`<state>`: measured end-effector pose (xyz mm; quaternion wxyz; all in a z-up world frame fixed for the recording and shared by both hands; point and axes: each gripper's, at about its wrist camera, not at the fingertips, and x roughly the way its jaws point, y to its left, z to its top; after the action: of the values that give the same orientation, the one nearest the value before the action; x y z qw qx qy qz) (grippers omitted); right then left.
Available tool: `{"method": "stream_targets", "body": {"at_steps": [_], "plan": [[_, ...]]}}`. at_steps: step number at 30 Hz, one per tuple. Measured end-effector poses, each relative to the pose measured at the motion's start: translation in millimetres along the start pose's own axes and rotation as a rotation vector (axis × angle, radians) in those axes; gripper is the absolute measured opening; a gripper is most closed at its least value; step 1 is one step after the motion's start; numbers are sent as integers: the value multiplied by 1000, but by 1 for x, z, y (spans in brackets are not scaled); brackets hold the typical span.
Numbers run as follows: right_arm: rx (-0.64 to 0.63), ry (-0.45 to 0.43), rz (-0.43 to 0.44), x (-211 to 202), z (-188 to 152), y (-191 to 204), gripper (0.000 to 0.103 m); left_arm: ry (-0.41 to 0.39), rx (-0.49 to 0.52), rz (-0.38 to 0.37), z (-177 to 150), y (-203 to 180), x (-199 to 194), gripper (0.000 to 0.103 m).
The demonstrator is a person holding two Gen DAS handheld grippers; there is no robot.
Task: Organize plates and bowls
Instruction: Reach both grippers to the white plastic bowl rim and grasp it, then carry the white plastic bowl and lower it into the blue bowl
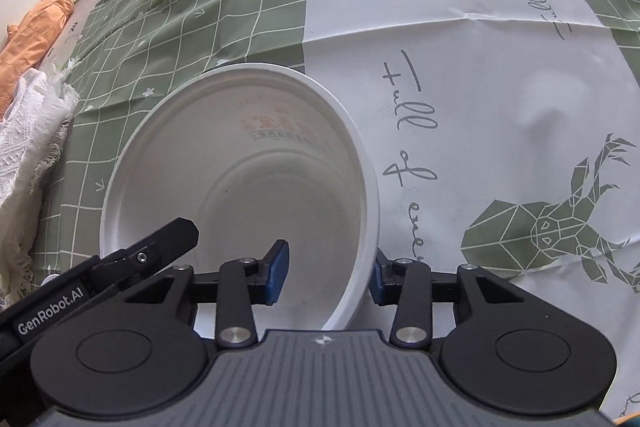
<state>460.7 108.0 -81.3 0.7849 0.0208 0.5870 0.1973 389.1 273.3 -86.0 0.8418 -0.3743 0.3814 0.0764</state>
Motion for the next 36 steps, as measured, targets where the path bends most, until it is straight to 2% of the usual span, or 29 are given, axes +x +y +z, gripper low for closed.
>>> {"method": "stream_targets", "body": {"at_steps": [4, 8, 14, 18, 22, 26, 32, 36], "plan": [[-30, -57, 25, -40, -11, 0, 39, -59, 59, -14, -6, -24, -34, 31], [-49, -124, 35, -96, -33, -12, 39, -86, 112, -44, -23, -56, -74, 31], [-90, -236, 0, -182, -88, -52, 39, -53, 216, -111, -74, -116, -118, 32], [-80, -264, -20, -213, -130, -91, 41, 4, 274, -148, -114, -144, -124, 32], [-32, -262, -19, -215, -165, -128, 41, 100, 279, -162, -150, -150, -108, 32], [-9, -301, -35, -201, -192, -152, 41, 167, 302, -149, -179, -152, -90, 32], [16, -348, -7, -177, -211, -166, 41, 151, 276, -130, -194, -145, -87, 30], [6, -440, -29, -182, -222, -163, 42, 99, 267, -116, -192, -145, -98, 29]]}}
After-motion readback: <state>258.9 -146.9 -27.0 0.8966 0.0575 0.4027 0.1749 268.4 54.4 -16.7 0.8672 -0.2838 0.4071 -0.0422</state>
